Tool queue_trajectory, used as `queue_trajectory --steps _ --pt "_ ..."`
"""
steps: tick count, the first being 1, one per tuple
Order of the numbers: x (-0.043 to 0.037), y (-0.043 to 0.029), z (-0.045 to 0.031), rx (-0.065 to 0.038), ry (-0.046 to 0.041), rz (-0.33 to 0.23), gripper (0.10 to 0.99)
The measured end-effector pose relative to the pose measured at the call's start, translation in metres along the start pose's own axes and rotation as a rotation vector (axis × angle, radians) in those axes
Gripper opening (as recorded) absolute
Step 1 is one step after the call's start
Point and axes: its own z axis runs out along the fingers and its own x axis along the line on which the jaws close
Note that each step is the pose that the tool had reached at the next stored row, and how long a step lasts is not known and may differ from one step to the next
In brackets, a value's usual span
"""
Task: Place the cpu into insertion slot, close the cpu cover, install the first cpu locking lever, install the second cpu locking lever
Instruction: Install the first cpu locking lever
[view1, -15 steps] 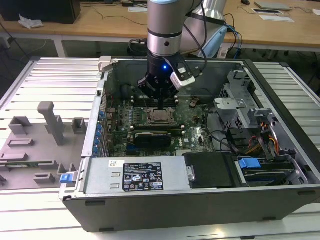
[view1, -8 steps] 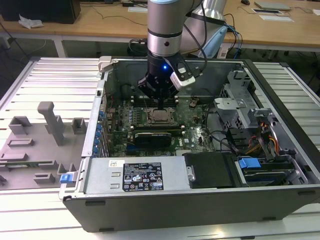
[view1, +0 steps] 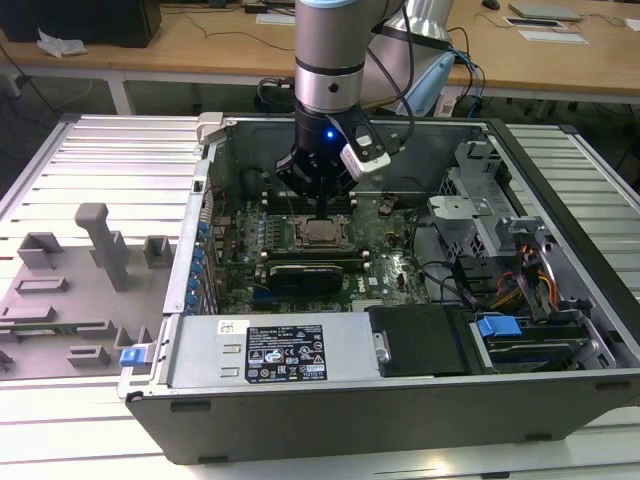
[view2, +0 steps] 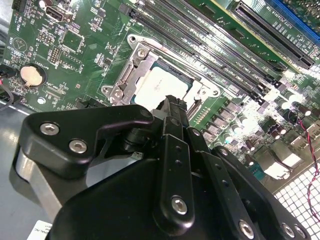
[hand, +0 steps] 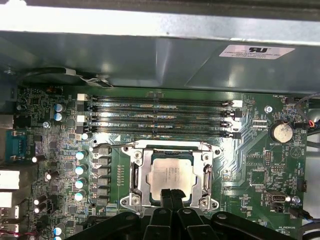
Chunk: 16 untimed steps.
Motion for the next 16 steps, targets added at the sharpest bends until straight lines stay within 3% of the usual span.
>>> queue_trajectory --steps 4,12,16 --pt "0.0000 0.0000 -0.0007 0.000 0.0002 0.000 0.106" --pt "-0.0006 -0.0001 -0.0279 0.000 0.0000 0.000 0.106" --pt "-0.0006 -0.0001 -0.0292 0.000 0.0000 0.000 0.106"
